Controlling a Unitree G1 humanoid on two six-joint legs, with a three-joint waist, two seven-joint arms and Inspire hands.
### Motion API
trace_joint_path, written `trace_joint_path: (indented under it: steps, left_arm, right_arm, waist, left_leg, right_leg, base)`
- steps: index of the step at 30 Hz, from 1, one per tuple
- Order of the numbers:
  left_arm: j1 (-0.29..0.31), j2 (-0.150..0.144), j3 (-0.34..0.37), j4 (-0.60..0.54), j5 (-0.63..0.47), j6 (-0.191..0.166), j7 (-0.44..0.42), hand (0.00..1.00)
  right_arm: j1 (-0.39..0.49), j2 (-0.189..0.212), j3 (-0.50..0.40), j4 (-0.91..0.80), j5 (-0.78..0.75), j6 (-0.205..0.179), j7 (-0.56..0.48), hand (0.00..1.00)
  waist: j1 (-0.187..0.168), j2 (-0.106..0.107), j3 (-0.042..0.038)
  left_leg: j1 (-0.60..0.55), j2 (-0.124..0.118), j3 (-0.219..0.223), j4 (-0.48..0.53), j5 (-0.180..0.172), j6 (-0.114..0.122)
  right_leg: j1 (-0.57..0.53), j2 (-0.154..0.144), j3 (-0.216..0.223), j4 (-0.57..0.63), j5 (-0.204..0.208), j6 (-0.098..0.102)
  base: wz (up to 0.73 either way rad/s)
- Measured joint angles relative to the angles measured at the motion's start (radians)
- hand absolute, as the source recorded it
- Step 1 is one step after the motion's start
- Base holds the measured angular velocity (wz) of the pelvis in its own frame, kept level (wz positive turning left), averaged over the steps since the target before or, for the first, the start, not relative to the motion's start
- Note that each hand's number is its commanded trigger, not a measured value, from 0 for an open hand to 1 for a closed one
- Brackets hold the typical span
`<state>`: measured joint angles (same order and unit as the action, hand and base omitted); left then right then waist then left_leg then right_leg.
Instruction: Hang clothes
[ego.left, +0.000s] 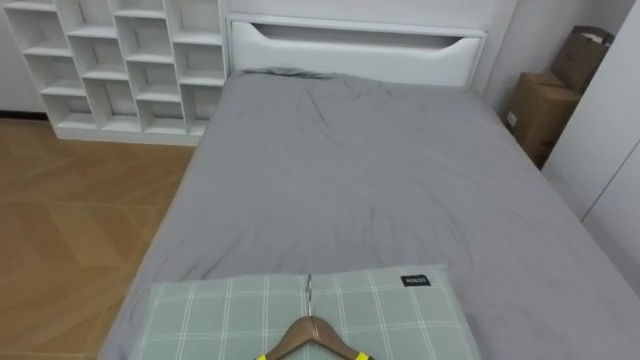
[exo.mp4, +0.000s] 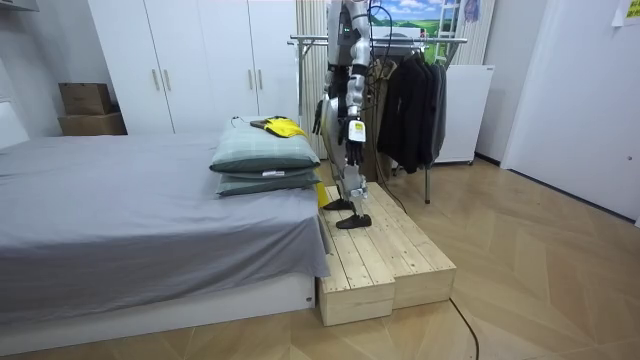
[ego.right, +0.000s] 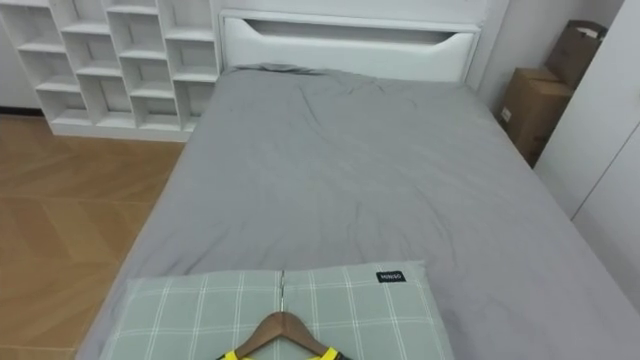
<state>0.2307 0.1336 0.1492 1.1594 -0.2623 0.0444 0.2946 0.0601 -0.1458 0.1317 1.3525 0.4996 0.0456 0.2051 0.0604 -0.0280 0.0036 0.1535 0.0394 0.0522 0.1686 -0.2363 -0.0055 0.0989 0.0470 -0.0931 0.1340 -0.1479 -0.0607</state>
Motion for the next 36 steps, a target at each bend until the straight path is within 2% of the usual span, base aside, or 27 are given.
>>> trace_joint_path:
  steps: [4, 7, 11, 14, 17, 19, 20, 22, 25, 26, 28, 32, 36]
  left_arm:
    - [-0.003, -0.002, 0.035, -0.015, -0.022, 0.009, 0.018, 0.0]
    - [-0.002, 0.0, 0.084, -0.054, -0.019, 0.014, 0.072, 0.0]
    - [-0.005, 0.004, 0.112, -0.1, -0.016, 0.011, 0.14, 0.0]
    - [-0.006, 0.004, 0.122, -0.145, 0.006, -0.002, 0.202, 0.0]
    - [-0.012, 0.007, 0.122, -0.167, 0.094, -0.025, 0.256, 0.0]
    - [-0.018, 0.011, 0.12, -0.168, 0.131, -0.043, 0.275, 0.0]
    - [-0.018, 0.012, 0.118, -0.169, 0.159, -0.051, 0.288, 0.0]
    - [-0.021, 0.012, 0.118, -0.173, 0.197, -0.053, 0.309, 0.0]
    - [-0.023, 0.013, 0.105, -0.261, 0.258, -0.06, 0.349, 0.0]
    - [-0.029, 0.014, 0.096, -0.281, 0.301, -0.077, 0.363, 0.0]
    - [-0.039, 0.016, 0.079, -0.303, 0.35, -0.088, 0.375, 0.0]
    - [-0.041, 0.032, 0.013, -0.392, 0.48, -0.087, 0.378, 0.0]
    - [-0.045, 0.036, -0.028, -0.573, 0.616, -0.08, 0.373, 0.0]
  right_arm:
    - [0.0, -0.002, -0.003, -0.001, -0.002, 0.001, -0.006, 0.0]
    - [0.003, -0.004, -0.018, -0.002, -0.005, 0.002, -0.006, 0.0]
    - [0.011, -0.011, -0.039, -0.005, -0.007, 0.0, -0.006, 0.0]
    - [0.011, -0.017, -0.062, -0.007, -0.034, -0.001, -0.008, 0.0]
    - [0.01, -0.019, -0.077, -0.004, -0.04, -0.003, -0.009, 0.0]
    - [0.008, -0.019, -0.077, -0.001, -0.045, -0.007, -0.009, 0.0]
    - [0.008, -0.019, -0.077, -0.001, -0.048, -0.013, -0.009, 0.0]
    - [0.008, -0.019, -0.078, 0.0, -0.054, -0.024, -0.01, 0.0]
    - [0.004, -0.019, -0.077, -0.002, -0.061, -0.025, -0.016, 0.0]
    - [0.004, -0.019, -0.076, -0.003, -0.062, -0.025, -0.019, 0.0]
    - [0.004, -0.019, -0.077, -0.005, -0.069, -0.025, -0.022, 0.0]
    - [0.003, -0.019, -0.076, -0.014, -0.076, -0.026, -0.022, 0.0]
    - [0.004, -0.021, -0.075, -0.021, -0.079, -0.031, -0.019, 0.0]
  waist:
    - [-0.001, 0.013, 0.0022]
    - [-0.001, 0.024, 0.002]
    - [-0.003, 0.038, 0.0042]
    - [-0.006, 0.053, 0.0019]
    - [-0.011, 0.061, 0.0009]
    - [-0.014, 0.061, 0.0029]
    - [-0.025, 0.061, 0.0031]
    - [-0.035, 0.06, 0.0036]
    - [-0.043, 0.058, 0.0006]
    - [-0.042, 0.056, 0.0004]
    - [-0.043, 0.058, -0.0007]
    - [-0.055, 0.061, -0.0016]
    - [-0.058, 0.063, -0.0023]
  left_leg:
    - [0.013, 0.0, 0.0, -0.003, 0.0, 0.0]
    - [0.017, 0.001, 0.0, -0.009, 0.0, 0.0]
    - [0.028, 0.001, 0.001, -0.012, 0.0, 0.0]
    - [0.031, 0.002, -0.001, -0.025, -0.002, 0.002]
    - [0.032, 0.0, -0.01, -0.024, -0.002, 0.002]
    - [0.032, 0.0, -0.011, -0.024, -0.002, 0.002]
    - [0.032, 0.0, -0.012, -0.022, -0.002, 0.002]
    - [0.033, 0.0, -0.013, -0.017, -0.002, 0.002]
    - [0.03, 0.0, -0.015, -0.015, -0.002, 0.002]
    - [0.032, 0.0, -0.014, -0.015, -0.002, 0.002]
    - [0.033, 0.0, -0.01, -0.015, -0.002, 0.002]
    - [0.031, 0.0, -0.005, -0.016, -0.002, 0.002]
    - [0.026, 0.0, -0.005, -0.014, -0.001, 0.002]
  right_leg:
    - [0.006, 0.001, 0.004, -0.001, 0.0, 0.0]
    - [0.008, 0.004, 0.007, 0.001, -0.001, 0.0]
    - [0.021, 0.005, 0.008, 0.001, -0.001, 0.0]
    - [0.019, 0.007, 0.007, 0.001, -0.001, 0.0]
    - [0.022, 0.007, 0.003, 0.001, -0.001, 0.0]
    - [0.022, 0.005, 0.001, 0.001, -0.001, 0.0]
    - [0.021, 0.005, -0.002, 0.001, -0.001, 0.0]
    - [0.021, 0.003, -0.004, 0.0, -0.002, 0.0]
    - [0.019, 0.003, -0.005, 0.001, -0.002, 0.0]
    - [0.019, 0.004, -0.002, 0.002, -0.002, 0.0]
    - [0.019, 0.004, 0.003, 0.003, -0.002, 0.0]
    - [0.017, 0.007, 0.002, 0.002, -0.001, 0.001]
    - [0.013, 0.007, 0.005, 0.004, -0.001, 0.001]
  base:
    - [0.0]
    - [0.0]
    - [0.0]
    - [0.01]
    - [0.05]
    - [0.03]
    - [0.05]
    - [0.02]
    - [0.0]
    - [-0.06]
    - [-0.07]
    - [-0.02]
    - [0.0]
